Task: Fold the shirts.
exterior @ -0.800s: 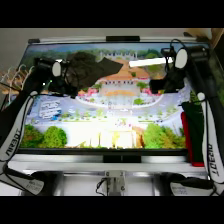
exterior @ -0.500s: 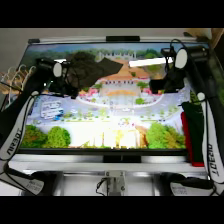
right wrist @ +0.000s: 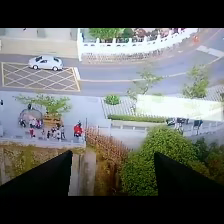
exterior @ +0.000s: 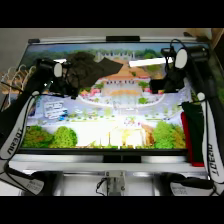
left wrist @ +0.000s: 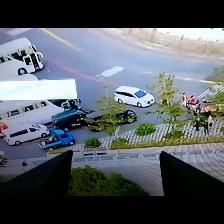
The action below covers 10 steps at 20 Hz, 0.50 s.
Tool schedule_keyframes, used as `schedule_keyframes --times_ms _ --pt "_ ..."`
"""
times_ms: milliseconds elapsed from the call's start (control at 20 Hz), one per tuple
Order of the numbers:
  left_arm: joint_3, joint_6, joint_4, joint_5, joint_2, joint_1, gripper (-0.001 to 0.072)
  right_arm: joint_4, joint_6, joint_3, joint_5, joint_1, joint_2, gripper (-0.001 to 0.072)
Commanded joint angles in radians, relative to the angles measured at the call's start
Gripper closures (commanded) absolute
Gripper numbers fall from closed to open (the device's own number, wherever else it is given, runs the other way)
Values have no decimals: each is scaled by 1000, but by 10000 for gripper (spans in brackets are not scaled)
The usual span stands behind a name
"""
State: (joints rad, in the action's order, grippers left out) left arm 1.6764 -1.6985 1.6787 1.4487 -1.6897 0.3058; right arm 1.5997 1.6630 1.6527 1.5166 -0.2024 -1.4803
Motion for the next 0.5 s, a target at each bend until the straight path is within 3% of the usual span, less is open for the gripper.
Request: schedule_keyframes --times_ms 0,450 --pt "0 0 0 0 -1 0 83 0 0 0 -2 0 0 105" --pt "0 -22 -14 -87 -10 0 101 3 2 0 -71 0 0 105"
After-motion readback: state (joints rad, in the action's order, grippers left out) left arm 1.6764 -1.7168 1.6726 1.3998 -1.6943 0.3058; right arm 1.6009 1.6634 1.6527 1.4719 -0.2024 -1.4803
